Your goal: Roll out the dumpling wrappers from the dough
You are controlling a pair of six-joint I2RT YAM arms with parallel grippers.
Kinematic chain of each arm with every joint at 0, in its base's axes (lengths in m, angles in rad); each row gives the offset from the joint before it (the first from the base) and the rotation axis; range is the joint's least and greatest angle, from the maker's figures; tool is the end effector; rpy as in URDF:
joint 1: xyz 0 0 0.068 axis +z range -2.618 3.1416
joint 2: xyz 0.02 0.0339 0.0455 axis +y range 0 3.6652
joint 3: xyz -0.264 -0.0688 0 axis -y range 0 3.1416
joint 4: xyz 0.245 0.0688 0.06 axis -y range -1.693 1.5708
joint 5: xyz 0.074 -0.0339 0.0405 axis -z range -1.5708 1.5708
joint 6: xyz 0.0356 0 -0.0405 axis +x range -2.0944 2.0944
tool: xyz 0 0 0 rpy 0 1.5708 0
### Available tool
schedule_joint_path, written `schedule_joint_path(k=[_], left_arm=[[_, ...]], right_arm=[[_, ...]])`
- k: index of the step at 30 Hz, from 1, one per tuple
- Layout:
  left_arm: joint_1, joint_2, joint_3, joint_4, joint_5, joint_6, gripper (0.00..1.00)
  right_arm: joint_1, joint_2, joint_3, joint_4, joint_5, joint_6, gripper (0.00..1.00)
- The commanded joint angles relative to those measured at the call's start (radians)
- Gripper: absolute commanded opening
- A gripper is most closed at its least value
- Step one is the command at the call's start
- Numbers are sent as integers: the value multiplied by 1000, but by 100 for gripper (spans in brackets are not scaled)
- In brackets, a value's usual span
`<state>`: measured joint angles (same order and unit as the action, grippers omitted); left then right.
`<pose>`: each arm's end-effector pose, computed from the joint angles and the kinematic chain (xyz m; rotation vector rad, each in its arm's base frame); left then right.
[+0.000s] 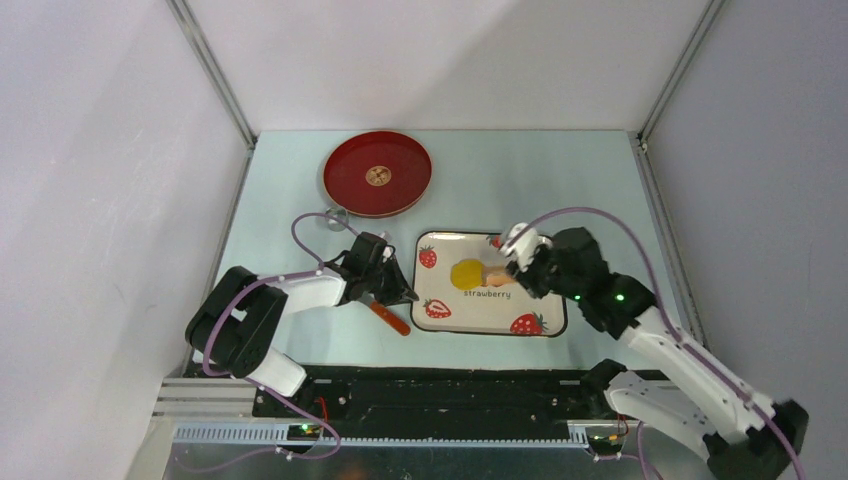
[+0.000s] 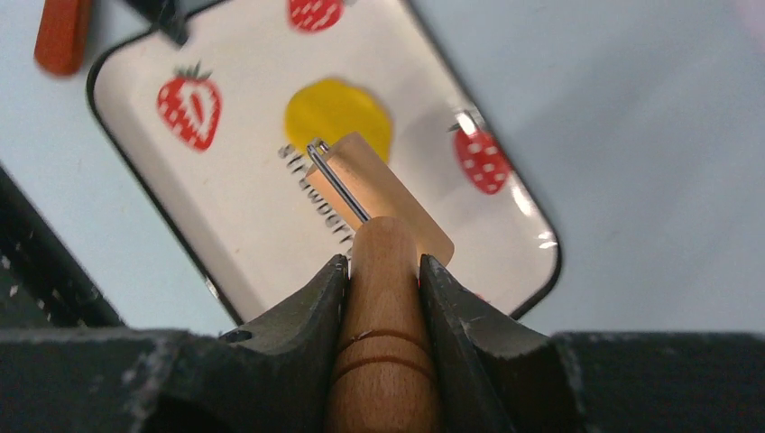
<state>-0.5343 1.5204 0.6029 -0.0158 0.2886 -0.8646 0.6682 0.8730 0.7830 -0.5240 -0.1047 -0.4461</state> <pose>0.2252 -0.1450 0.1322 -0.3163 2.6854 -0.8741 0.1462 0.1201 0.2905 -1.2086 1.8275 0.2399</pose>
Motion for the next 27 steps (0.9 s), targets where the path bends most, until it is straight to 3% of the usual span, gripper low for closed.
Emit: schedule_joint_path(k=[1, 6, 17, 27], left_arm=[[17, 29, -38, -87, -123, 12, 0], [17, 30, -38, -88, -124, 12, 0], [17, 32, -37, -88, -122, 12, 0], [17, 31, -37, -88, -122, 12, 0]], right_arm=[[-145, -79, 39, 75, -146, 46, 0], [-186, -21, 61, 1, -130, 8, 0], [-186, 66, 93, 21, -192, 72, 0], [27, 268, 194, 35, 13, -7, 0]])
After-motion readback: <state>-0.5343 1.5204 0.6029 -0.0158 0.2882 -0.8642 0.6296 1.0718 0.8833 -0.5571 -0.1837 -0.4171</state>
